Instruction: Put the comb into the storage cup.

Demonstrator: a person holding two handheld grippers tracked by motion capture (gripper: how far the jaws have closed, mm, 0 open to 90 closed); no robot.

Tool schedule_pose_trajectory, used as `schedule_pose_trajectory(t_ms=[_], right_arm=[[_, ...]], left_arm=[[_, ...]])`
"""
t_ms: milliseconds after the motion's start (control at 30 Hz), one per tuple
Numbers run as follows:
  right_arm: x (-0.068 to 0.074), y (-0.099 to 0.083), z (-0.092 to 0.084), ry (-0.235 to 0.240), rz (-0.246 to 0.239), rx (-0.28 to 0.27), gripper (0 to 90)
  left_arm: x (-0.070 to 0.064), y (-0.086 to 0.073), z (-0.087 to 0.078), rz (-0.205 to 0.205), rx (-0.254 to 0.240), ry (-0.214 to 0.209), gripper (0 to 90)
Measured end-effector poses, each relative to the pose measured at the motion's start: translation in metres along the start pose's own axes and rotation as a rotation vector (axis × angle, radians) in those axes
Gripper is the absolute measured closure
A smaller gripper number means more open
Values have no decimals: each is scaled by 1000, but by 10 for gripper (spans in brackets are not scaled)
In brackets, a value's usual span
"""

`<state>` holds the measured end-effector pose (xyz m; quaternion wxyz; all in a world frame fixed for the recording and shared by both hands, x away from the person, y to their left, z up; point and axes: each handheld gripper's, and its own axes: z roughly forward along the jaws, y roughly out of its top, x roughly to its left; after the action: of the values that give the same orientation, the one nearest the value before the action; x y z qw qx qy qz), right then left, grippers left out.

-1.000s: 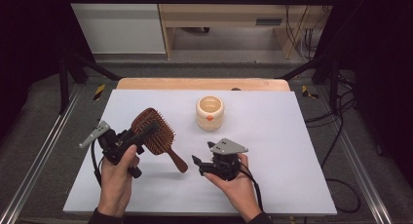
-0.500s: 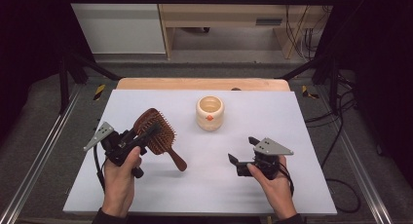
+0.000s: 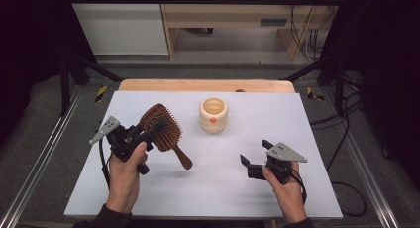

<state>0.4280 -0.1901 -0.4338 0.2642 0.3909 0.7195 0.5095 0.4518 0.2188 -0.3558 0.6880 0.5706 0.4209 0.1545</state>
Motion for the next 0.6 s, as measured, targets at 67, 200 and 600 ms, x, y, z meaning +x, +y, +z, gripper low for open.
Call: schedule_pose_trajectory(t_ms=[67, 200, 600], right_arm=[[-4, -3, -5, -9, 7, 2, 78], [-9, -7, -8, -26, 5, -21, 60], [-16, -5, 1, -47, -13, -29, 48]], left_arm=[[-4, 4, 5, 4, 8, -7, 521], [-13, 10, 17, 11, 16, -25, 521], [-26, 21, 45, -10, 35, -36, 520]])
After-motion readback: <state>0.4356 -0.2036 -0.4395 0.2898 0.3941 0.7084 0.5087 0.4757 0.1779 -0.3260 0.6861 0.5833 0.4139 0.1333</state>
